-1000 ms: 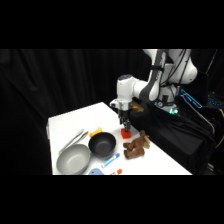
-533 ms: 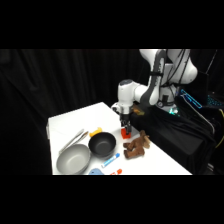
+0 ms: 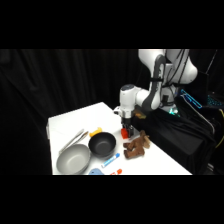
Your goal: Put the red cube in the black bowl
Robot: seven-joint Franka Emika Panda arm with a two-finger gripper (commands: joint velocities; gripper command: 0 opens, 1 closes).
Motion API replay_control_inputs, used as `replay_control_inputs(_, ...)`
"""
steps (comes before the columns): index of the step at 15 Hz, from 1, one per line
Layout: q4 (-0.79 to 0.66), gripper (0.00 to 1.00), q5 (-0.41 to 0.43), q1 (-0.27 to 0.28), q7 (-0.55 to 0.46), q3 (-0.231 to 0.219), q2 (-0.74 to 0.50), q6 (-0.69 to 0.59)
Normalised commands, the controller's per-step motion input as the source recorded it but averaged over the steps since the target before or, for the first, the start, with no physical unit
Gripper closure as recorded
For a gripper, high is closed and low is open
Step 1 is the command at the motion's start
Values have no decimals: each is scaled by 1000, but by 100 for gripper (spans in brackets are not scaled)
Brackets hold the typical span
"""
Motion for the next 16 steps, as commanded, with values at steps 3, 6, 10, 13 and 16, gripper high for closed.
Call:
replay_control_inputs(3, 18, 42, 90, 101, 68, -16, 94, 314)
replay_control_inputs(6, -3, 67, 61, 162, 92, -107, 34, 256)
replay_control_inputs(10, -39, 74, 47, 207, 121, -170, -72, 55)
replay_control_inputs(13, -131, 74, -23, 257, 134, -233, -365, -235)
replay_control_inputs(16, -134, 74, -226, 284, 220, -308, -530, -425)
